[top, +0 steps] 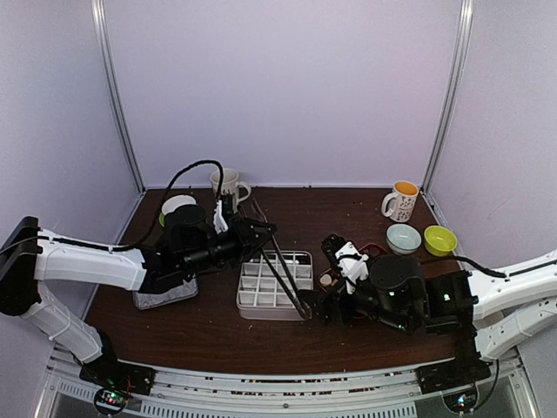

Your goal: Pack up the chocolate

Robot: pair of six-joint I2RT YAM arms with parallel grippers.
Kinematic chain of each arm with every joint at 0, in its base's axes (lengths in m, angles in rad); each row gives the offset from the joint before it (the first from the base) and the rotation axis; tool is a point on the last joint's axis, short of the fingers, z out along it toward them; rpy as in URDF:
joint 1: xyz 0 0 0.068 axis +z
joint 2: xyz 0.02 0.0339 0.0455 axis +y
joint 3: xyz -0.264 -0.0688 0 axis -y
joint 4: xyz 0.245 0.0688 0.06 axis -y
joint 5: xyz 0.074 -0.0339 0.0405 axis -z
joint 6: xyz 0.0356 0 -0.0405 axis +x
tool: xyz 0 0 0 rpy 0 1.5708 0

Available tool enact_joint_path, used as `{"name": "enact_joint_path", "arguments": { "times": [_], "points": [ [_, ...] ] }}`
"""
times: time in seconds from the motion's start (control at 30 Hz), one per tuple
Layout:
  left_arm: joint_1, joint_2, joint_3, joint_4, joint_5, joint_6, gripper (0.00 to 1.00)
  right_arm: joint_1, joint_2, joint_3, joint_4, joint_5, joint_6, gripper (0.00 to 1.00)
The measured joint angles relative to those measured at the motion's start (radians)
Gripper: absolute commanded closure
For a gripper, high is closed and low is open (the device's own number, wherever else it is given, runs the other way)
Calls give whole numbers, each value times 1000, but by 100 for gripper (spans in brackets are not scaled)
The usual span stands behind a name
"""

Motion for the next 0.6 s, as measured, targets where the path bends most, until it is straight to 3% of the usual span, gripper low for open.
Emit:
{"name": "enact_joint_path", "arguments": {
  "times": [0.47, 0.6],
  "points": [
    [-1, 0, -11, 1, -20, -30, 65, 42, 113, 37, 23, 41, 4, 6],
    [-3, 0, -16, 1, -33, -40, 65, 46, 163, 70, 22, 60, 19, 11]
  ]
}}
